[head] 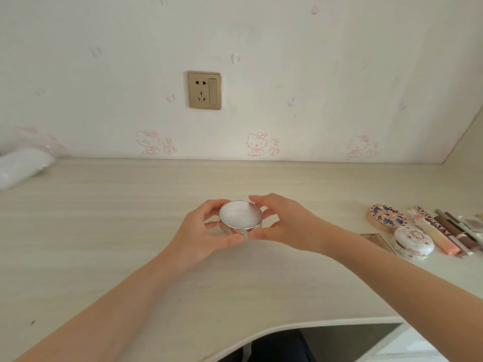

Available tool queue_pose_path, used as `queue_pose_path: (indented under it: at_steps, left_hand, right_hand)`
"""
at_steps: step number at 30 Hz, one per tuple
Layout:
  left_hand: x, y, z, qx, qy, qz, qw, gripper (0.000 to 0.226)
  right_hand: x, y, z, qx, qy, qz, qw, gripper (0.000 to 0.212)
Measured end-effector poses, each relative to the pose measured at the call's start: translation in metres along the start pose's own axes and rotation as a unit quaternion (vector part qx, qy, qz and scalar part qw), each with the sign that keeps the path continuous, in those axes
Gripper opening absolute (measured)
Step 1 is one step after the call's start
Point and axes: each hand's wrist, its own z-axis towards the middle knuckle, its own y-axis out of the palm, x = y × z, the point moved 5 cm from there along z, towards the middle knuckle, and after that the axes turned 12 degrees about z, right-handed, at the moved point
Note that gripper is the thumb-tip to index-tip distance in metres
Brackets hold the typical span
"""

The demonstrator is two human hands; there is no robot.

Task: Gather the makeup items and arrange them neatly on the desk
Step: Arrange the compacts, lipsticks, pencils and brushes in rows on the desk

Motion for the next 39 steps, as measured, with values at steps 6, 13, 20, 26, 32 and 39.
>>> queue_pose_path:
  at_steps: [6,13,20,26,32,39]
  left_hand:
    - [-0.011,0.002,0.005,0.015,0.004,-0.009,1.0,0.074]
    - [-0.018,-0.002,0.007,0.034,0.004,0.006,0.999,0.072]
    - [-0.02,0.0,0.006,0.035,-0.011,0.006,0.999,0.077]
    - [-0.023,0.0,0.007,0.04,-0.028,0.009,0.999,0.074]
    - [-0.025,0.001,0.007,0.037,-0.035,0.009,0.999,0.076]
    - [-0.03,0.002,0.008,0.024,-0.047,0.028,0.998,0.085]
  right_hand:
    - [0.001,0.007,0.012,-0.035,-0.038,-0.038,0.998,0.084]
    - [-0.006,0.008,0.022,-0.039,-0.051,-0.026,0.998,0.074]
    - [-0.011,0.005,0.026,-0.047,-0.041,-0.059,0.996,0.072]
    - [-0.014,0.005,0.028,-0.064,-0.037,-0.101,0.992,0.073]
    - [-0.014,0.005,0.028,-0.082,-0.02,-0.092,0.992,0.067]
    - [-0.014,0.0,0.034,-0.113,0.02,-0.109,0.987,0.062]
